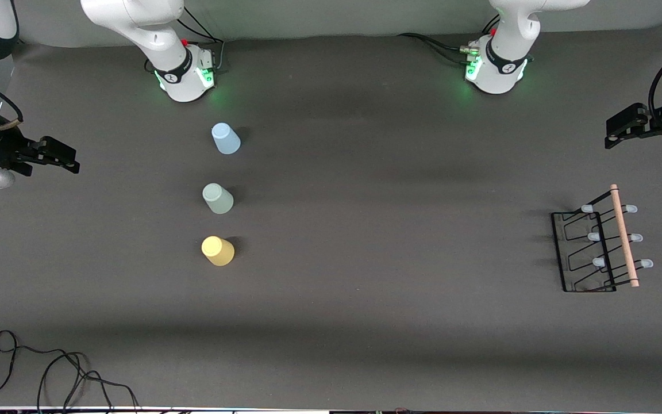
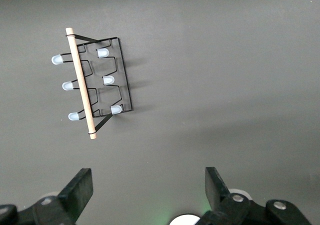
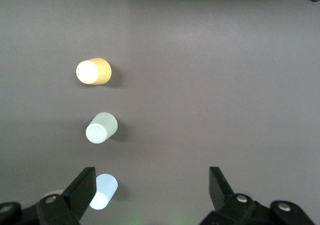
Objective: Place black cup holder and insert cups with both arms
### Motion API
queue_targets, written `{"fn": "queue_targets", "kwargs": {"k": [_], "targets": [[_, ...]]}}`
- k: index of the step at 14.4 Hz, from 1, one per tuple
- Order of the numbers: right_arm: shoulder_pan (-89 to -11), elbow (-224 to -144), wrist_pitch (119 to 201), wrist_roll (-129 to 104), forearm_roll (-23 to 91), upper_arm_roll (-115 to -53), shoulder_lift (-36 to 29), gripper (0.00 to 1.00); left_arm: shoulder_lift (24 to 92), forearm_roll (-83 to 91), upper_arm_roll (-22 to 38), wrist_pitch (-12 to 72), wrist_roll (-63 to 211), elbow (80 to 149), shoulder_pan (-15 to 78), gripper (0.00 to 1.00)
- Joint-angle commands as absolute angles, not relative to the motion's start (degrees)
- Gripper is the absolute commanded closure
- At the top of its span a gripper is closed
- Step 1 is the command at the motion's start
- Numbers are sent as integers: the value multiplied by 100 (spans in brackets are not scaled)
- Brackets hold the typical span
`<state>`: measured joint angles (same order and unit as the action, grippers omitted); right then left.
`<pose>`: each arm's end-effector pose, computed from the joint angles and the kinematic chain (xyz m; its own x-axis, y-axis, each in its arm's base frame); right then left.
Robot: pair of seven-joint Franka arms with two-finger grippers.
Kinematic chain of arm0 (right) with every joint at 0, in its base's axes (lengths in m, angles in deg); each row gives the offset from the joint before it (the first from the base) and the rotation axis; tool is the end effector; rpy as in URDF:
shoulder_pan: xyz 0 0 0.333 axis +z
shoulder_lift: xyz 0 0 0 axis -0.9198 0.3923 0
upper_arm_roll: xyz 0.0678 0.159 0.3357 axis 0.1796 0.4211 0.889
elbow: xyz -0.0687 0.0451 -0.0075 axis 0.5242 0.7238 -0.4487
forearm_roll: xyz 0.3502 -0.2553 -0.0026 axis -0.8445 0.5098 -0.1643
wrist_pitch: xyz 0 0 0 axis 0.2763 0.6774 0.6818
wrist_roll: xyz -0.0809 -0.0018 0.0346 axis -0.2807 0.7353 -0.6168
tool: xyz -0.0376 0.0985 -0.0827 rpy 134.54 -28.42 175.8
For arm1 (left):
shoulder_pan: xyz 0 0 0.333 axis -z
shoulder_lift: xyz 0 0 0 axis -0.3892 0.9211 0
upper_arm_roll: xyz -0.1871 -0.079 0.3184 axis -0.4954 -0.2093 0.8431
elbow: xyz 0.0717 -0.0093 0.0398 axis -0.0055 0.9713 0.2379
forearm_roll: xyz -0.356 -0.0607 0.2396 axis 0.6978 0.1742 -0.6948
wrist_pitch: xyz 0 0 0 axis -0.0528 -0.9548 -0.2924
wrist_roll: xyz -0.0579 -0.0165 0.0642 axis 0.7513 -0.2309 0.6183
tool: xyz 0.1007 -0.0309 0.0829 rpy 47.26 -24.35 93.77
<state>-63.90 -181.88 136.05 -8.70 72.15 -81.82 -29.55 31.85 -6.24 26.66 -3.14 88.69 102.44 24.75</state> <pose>0.5791 -0.0062 0.6255 0.9985 0.0222 -0.0493 0.0232 -0.9995 0.0203 0.5787 -0.0106 0.6757 0.9835 -0.1694 -0.0637 -0.1709 -0.9851 -0.0180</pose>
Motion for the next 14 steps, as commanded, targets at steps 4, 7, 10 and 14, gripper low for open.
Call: {"fn": "queue_targets", "kwargs": {"k": [4,7,10,14], "targets": [[-6365,-18227,13635,-767,7228,-8191,-3006,0,3086,-705,2678,-444,8732,10201,2537,0],[-6365,-18227,13635,-767,7228,-8191,-3006,0,3104,-713,2678,-426,8732,10201,2537,0],[-6365,-18218,13643,-758,7228,-8191,-2997,0,3095,-713,2661,-479,8732,10218,2546,0],[-6374,-18209,13635,-758,7228,-8191,-2988,0,3174,-713,2661,-391,8758,10236,2467,0]]}}
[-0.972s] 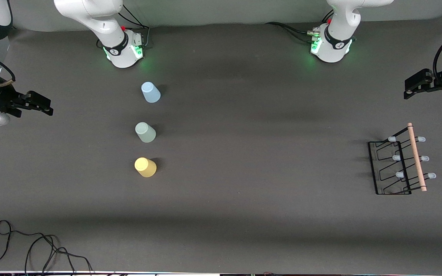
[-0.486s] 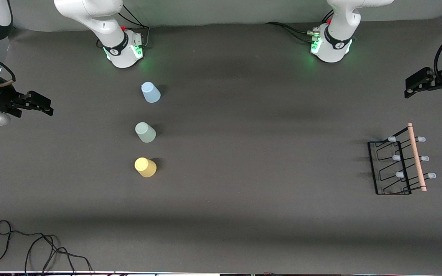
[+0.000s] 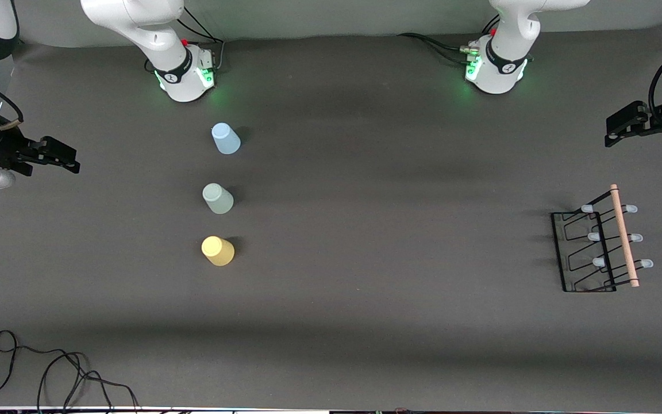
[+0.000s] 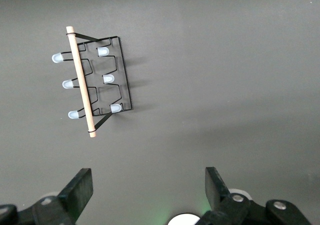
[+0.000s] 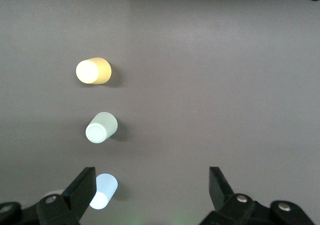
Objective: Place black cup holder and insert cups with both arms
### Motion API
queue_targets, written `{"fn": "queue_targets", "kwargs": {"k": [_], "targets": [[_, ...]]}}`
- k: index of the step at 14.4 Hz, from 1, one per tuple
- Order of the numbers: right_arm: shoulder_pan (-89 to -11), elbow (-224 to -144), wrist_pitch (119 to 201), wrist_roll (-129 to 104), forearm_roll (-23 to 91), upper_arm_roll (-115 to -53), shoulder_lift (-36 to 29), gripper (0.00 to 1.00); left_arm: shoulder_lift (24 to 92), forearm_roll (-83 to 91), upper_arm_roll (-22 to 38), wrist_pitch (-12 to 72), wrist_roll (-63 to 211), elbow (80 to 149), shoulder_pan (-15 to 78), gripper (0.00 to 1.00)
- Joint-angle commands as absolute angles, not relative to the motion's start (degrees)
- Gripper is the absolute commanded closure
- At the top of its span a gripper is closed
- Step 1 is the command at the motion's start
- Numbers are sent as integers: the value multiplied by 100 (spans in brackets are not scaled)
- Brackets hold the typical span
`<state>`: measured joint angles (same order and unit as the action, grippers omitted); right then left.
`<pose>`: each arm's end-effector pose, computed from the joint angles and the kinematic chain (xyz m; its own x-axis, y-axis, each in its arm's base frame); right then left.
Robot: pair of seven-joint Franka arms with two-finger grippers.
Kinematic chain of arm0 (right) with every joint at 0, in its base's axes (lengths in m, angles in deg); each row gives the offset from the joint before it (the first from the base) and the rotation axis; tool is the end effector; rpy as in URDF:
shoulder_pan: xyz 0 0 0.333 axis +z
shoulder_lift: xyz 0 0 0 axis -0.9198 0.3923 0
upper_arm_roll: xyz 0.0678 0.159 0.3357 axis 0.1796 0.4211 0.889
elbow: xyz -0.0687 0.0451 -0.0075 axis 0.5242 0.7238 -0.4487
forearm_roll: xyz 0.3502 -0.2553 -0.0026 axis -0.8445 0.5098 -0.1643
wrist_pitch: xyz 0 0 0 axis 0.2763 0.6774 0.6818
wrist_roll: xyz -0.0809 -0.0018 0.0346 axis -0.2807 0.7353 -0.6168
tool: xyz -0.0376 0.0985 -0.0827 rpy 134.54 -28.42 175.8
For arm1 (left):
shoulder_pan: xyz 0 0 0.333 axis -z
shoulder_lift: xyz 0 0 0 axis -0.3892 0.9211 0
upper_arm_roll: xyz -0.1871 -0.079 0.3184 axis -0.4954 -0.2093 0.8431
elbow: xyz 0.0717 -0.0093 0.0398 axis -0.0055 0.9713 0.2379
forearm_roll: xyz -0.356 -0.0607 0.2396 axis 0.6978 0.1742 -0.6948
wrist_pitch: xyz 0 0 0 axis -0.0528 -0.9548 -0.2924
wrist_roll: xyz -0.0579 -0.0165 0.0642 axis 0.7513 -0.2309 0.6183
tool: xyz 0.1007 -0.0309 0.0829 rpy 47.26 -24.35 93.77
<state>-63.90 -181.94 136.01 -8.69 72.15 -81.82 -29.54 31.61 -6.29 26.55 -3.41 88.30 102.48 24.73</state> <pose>0.5789 -0.0062 0.6248 0.9984 0.0220 -0.0512 0.0231 -0.9995 0.0203 0.5765 -0.0113 0.6774 0.9843 -0.1640 -0.0649 -0.1656 -0.9860 -0.0191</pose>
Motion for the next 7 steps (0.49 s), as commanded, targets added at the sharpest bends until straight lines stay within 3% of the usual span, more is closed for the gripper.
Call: {"fn": "queue_targets", "kwargs": {"k": [1,7], "targets": [[-6374,-18218,13635,-758,7228,-8191,-2997,0,3174,-713,2695,-339,8828,10384,2449,0],[-6374,-18218,13635,-758,7228,-8191,-2997,0,3296,-731,2757,1170,8873,11491,1747,0]]}}
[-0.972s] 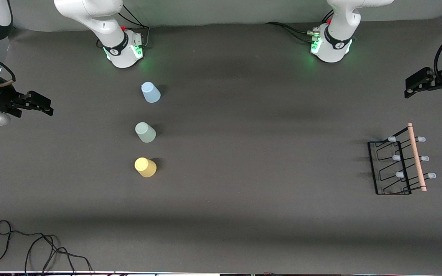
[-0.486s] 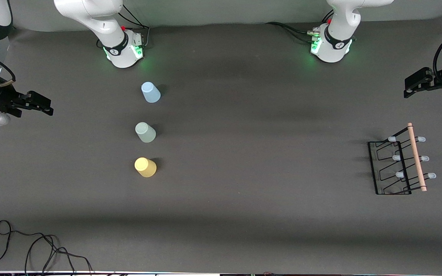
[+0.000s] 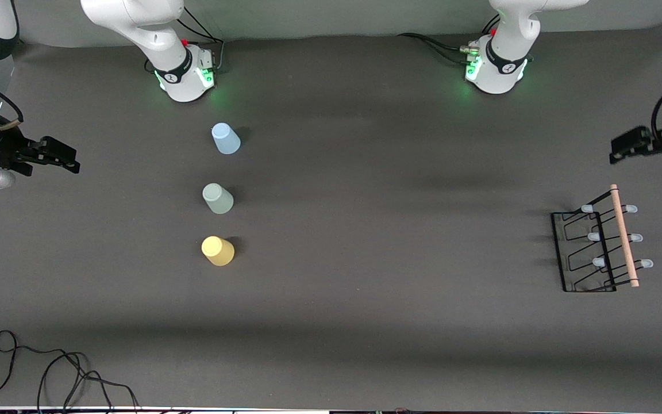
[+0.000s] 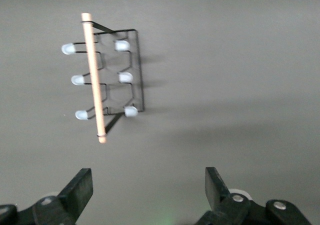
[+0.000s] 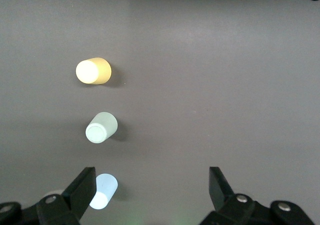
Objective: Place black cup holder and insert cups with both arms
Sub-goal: 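Reach the left gripper down to the rack's wooden handle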
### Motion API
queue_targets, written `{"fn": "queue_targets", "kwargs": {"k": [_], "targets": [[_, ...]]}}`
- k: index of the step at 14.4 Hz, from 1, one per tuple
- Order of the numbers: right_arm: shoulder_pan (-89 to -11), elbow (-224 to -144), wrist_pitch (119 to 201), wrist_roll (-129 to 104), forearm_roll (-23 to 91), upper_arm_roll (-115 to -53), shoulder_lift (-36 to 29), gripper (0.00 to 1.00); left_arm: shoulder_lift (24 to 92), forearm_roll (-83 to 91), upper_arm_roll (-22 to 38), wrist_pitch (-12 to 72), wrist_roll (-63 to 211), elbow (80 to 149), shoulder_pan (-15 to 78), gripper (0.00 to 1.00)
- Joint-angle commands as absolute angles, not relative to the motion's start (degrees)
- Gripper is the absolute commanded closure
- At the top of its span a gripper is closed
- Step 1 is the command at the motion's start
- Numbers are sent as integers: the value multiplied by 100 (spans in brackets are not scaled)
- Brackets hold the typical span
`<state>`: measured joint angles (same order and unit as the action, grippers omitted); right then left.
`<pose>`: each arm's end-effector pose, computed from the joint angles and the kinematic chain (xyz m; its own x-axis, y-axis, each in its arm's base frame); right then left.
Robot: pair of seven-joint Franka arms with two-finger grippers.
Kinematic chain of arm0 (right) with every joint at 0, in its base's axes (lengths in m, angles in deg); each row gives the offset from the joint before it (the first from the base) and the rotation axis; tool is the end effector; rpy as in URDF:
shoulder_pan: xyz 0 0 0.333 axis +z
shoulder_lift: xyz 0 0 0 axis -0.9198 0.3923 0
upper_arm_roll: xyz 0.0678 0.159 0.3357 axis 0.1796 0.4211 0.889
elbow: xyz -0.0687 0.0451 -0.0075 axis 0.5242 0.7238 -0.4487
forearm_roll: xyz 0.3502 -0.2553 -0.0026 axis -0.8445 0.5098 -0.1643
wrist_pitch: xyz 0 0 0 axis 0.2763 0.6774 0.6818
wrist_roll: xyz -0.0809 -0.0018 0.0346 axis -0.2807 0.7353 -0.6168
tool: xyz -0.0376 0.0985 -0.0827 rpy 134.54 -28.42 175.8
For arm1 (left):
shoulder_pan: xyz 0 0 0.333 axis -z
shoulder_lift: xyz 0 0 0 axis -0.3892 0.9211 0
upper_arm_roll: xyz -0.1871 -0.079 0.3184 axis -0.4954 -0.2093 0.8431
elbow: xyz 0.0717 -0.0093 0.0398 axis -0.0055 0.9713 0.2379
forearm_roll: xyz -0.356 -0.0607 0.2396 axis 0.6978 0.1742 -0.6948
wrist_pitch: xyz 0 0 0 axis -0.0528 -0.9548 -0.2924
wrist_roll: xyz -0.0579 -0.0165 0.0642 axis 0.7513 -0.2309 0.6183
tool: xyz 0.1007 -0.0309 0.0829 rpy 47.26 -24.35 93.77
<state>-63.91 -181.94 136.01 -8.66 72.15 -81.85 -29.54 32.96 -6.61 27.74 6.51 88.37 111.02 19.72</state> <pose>0.5789 -0.0066 0.6248 0.9985 0.0208 -0.0512 0.0218 -0.9996 0.0203 0.5950 0.0530 0.6018 0.9959 -0.0632 -0.0653 -0.0649 -0.9976 -0.0247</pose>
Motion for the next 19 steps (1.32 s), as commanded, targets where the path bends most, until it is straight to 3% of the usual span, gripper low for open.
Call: {"fn": "queue_targets", "kwargs": {"k": [1,8,13,15,16,17,18,19], "targets": [[-6374,-18218,13635,-758,7228,-8191,-2997,0,3384,-774,2757,1539,8873,11667,1641,0],[-6374,-18218,13626,-749,7228,-8191,-2997,0,4333,-1065,2757,2078,9233,12002,1403,0],[-6374,-18218,13626,-749,7228,-8191,-2997,0,4465,-1074,2757,3693,9374,12906,1157,0],[-6374,-18227,13626,-749,7228,-8191,-2997,0,4501,-1074,2757,3907,9374,13031,1061,1],[-6374,-18227,13626,-749,7228,-8191,-3006,0,4527,-1074,2757,3898,9383,13040,1051,10],[-6374,-18227,13626,-749,7228,-8191,-3006,0,4589,-1074,2749,3924,9374,13040,1051,25],[-6374,-18227,13626,-749,7228,-8191,-3006,0,4624,-1074,2749,3898,9383,13040,1051,48],[-6374,-18227,13626,-749,7228,-8191,-3006,0,4668,-1074,2757,3889,9426,13040,1051,58]]}}
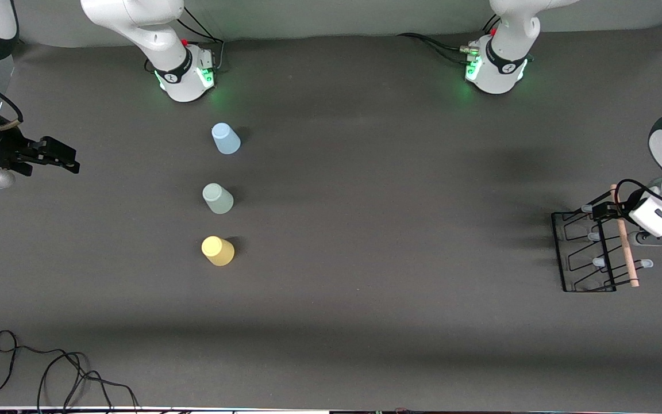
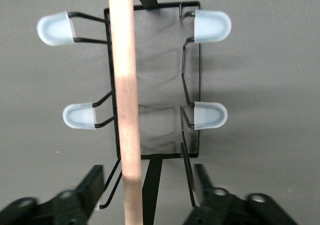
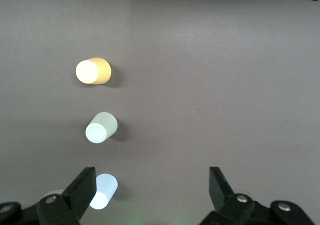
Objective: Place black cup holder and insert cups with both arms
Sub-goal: 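Reach the left gripper down to the rack's wooden handle, then close the left gripper on the wooden handle and lift the rack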
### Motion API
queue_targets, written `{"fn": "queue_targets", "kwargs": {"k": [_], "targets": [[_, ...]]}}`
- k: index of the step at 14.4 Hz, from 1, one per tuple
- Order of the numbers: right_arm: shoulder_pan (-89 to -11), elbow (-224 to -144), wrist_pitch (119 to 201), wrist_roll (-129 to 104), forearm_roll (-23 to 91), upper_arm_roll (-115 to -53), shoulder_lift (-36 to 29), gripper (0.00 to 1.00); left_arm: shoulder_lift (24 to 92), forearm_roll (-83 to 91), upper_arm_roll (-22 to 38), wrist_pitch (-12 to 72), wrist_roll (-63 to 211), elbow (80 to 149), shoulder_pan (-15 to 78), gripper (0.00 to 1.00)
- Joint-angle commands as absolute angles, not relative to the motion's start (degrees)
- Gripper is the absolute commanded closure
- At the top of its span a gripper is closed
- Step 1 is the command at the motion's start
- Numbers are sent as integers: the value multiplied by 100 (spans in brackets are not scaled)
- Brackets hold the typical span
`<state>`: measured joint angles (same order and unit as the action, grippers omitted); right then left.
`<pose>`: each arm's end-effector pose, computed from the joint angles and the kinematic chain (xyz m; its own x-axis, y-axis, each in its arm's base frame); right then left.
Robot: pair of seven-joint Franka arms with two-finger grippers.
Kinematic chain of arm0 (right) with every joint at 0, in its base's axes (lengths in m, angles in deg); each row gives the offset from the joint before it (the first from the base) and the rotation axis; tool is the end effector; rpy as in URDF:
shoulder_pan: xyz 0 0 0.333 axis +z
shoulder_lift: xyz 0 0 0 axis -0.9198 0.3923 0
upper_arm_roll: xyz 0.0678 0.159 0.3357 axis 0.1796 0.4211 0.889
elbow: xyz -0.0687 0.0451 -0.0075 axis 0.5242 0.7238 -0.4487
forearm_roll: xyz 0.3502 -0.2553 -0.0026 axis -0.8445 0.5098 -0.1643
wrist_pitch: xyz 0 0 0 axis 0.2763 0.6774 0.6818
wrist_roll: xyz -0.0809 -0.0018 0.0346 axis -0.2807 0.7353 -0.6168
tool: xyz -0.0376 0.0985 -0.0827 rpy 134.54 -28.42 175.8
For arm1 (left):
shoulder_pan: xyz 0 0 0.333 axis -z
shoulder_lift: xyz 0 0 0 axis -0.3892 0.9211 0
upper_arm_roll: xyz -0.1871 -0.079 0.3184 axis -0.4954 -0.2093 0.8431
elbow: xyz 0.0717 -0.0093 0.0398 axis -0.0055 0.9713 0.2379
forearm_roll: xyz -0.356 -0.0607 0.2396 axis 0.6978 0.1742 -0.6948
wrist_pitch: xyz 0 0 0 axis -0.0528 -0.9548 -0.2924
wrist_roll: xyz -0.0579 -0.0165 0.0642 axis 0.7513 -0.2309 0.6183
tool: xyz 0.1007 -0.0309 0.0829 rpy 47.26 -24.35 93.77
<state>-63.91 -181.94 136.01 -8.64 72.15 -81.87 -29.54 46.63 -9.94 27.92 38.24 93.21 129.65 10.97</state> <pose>0.5789 -0.0069 0.6248 0.9985 0.0201 -0.0512 0.0212 -0.9996 0.0203 0.6135 0.1535 0.3346 0.9951 -0.0431 -0.0889 -0.0485 -0.9970 -0.0596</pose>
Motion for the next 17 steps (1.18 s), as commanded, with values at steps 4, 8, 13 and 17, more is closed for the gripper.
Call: {"fn": "queue_targets", "kwargs": {"k": [4,8,13,17], "targets": [[-6382,-18227,13591,-758,7228,-8199,-3006,0,4572,-1056,2749,3758,9647,12935,1051,100],[-6382,-18227,13564,-758,7228,-8217,-3006,0,4151,-995,2678,3135,9585,12776,1200,100],[-6382,-18218,13564,-766,7228,-8234,-3006,0,3649,-995,2599,2431,7902,12785,2428,100],[-6382,-18218,13564,-775,7228,-8243,-3006,0,3684,-995,2380,2535,5688,12680,3834,100]]}}
